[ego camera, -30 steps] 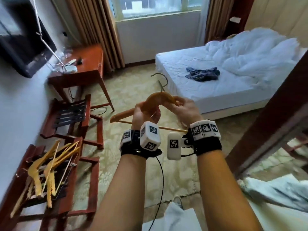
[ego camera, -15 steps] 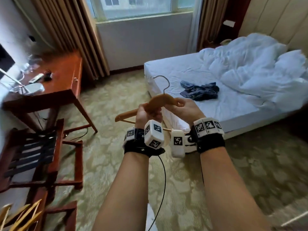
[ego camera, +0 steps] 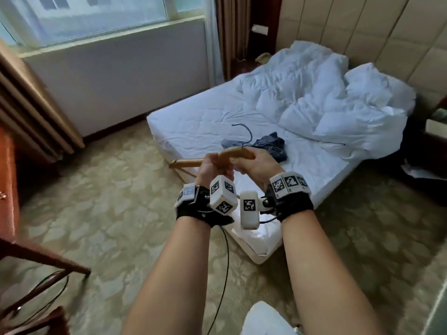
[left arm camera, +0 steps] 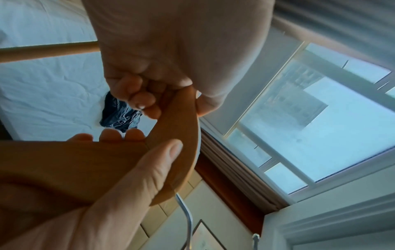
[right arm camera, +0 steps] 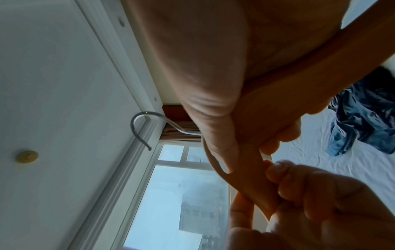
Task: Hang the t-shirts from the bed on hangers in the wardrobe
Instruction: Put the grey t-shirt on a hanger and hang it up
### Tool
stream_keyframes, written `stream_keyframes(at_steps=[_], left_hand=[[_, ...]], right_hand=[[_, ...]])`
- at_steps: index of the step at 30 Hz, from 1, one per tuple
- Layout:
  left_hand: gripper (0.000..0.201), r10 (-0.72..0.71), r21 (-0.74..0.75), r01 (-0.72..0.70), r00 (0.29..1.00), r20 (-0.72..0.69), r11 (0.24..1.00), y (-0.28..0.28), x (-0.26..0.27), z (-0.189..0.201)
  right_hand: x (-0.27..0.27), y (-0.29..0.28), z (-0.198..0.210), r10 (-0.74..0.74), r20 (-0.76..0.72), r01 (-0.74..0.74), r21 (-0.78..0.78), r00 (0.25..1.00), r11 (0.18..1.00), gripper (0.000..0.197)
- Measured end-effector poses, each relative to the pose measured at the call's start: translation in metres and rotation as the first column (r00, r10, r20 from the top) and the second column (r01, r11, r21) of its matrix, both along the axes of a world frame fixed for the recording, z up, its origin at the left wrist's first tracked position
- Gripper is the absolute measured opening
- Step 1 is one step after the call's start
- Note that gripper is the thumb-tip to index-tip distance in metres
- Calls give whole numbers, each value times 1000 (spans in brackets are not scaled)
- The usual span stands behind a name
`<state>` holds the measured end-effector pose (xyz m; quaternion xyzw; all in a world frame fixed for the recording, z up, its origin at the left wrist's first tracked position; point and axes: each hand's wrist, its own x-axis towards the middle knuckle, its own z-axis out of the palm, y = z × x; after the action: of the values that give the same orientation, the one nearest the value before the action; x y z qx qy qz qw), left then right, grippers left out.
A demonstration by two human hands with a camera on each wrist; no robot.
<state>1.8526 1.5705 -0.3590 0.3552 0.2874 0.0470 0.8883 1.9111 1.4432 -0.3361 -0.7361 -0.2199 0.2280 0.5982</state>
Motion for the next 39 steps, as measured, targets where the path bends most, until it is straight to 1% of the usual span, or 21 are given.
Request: stream_keyframes(at_steps=[2, 4, 5, 7, 8, 9, 11, 12, 14, 15, 16, 18, 19, 22, 24, 26, 28, 31, 33, 36, 39], left_hand=[[30, -37, 29, 38, 998, -43, 999, 16, 48, -10], [29, -74, 39, 77, 995, -73, 996, 31, 93, -17], [33, -85, 38, 88, 994, -69, 995, 38, 117, -23], [51, -99, 43, 102, 993, -63, 994, 50, 161, -32], [56, -120, 19, 122, 989, -85, 992, 55, 185, -34], [54, -136, -23, 134, 984, -113, 991, 60, 207, -39], [41, -194, -44, 189, 969, -152, 981, 72, 249, -44], [36, -234, -23, 233, 958, -166, 972, 80, 272, -46], [37, -312, 56, 328, 931, -191, 943, 98, 312, -51], [39, -346, 98, 371, 915, -210, 923, 106, 330, -54], [40, -365, 106, 395, 903, -225, 913, 114, 347, -58], [36, -355, 112, 395, 896, -266, 912, 126, 379, -65], [34, -348, 140, 403, 886, -305, 904, 132, 395, -70], [33, -306, 247, 431, 855, -418, 868, 144, 439, -92], [30, -302, 289, 485, 811, -501, 825, 155, 468, -115], [28, -346, 285, 567, 752, -561, 773, 167, 496, -141], [29, -398, 255, 633, 699, -594, 731, 178, 524, -165], [29, -483, 179, 716, 611, -627, 674, 191, 564, -196], [31, -502, 163, 765, 552, -666, 624, 195, 588, -213], [32, -456, 214, 805, 507, -731, 553, 198, 618, -241], [26, -466, 233, 849, 466, -752, 474, 198, 641, -276]], right_hand=[[43, 15, -13, -39, -48, 41, 36, 998, 999, 21], [88, 29, -25, -41, -77, 47, 72, 996, 996, 28], [112, 36, -32, -43, -72, 48, 78, 996, 996, 29], [159, 47, -43, -46, -60, 49, 54, 997, 997, 30], [184, 51, -49, -60, -66, 63, 37, 996, 997, 28], [205, 54, -53, -87, -87, 90, 36, 992, 995, 25], [245, 60, -61, -143, -135, 149, 38, 980, 988, 19], [265, 62, -62, -168, -136, 172, 19, 976, 985, 16], [302, 63, -66, -241, -126, 237, -43, 962, 970, 14], [319, 63, -67, -275, -119, 269, -59, 954, 961, 16], [336, 63, -71, -305, -112, 297, -82, 946, 951, 21], [367, 61, -79, -360, -119, 344, -139, 925, 929, 32], [379, 61, -80, -378, -145, 356, -158, 914, 921, 34], [417, 65, -94, -428, -205, 388, -211, 880, 897, 28], [442, 71, -107, -475, -200, 419, -267, 857, 868, 32], [466, 78, -123, -520, -174, 450, -325, 836, 832, 35], [487, 84, -138, -559, -141, 476, -382, 817, 792, 26], [514, 92, -162, -605, -97, 506, -454, 790, 733, 24], [530, 96, -178, -638, -111, 521, -479, 762, 706, 22], [552, 102, -203, -670, -135, 531, -506, 730, 680, 32], [571, 105, -227, -698, -134, 540, -538, 704, 648, 43]])
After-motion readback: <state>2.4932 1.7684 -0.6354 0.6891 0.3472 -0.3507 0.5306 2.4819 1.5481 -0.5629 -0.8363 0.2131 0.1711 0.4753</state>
